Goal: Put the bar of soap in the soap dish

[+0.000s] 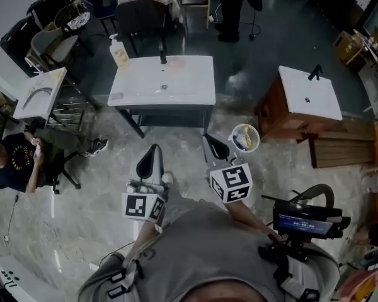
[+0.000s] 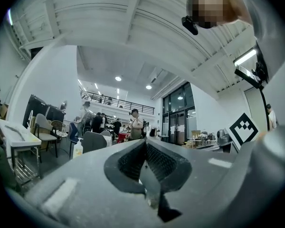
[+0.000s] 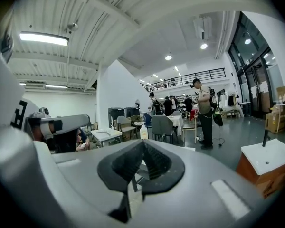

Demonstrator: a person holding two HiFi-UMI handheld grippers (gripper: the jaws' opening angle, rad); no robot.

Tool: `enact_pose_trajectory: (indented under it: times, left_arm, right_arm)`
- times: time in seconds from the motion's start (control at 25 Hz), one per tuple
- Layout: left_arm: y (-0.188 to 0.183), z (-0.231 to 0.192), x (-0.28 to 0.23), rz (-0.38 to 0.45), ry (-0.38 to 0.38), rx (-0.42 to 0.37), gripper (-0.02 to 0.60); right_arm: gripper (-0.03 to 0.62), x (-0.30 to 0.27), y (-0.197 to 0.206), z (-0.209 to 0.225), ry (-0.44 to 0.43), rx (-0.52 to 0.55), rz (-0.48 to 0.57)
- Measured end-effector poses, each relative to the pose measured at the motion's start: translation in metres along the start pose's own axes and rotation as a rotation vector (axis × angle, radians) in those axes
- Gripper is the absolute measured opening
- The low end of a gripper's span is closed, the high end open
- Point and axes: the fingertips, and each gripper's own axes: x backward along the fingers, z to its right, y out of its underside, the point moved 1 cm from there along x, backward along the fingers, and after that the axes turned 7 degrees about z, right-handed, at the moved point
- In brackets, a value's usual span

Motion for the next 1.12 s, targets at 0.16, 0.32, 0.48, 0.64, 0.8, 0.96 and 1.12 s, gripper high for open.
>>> enact_pose_trajectory:
  times: [0.16,0.32,0.48,0.64,0.8,0.96,1.12]
  left_arm:
    - [0.002,-0.042,-0.019,-0.004,0.008,0.008,-0.002]
    - [-0.005,-0.091,-0.041,0.003,0.000,0.003,-0.002]
    - [-0.007,-0.134,-0.063,0.001,0.008,0.024,-0.002]
    - [-0.009,-0.162,-0.083,-0.004,0.047,0.021,-0.002]
    - [-0.013,-0.191,-0.105,-0.009,0.074,0.012,-0.002]
    - [-0.012,-0.213,-0.120,-0.024,0.113,0.010,-0.002]
    - [-0.002,-0.236,-0.136,-0.017,0.158,0.050,-0.002]
  right_arm:
    - [0.003,-0.041,0.000,-0.010,0.007,0.010,-0.026]
    - [0.003,-0.086,-0.009,-0.013,0.027,0.011,-0.032]
    - [0.003,-0.131,-0.019,-0.016,0.059,0.019,-0.038]
    - [0.003,-0.166,-0.027,-0.023,0.079,0.022,-0.044]
    - [0.003,-0.199,-0.037,-0.026,0.112,0.036,-0.047]
    - [0.003,-0.222,-0.042,-0.030,0.142,0.044,-0.043]
    - [0.003,-0.242,-0.036,-0.032,0.177,0.055,-0.069]
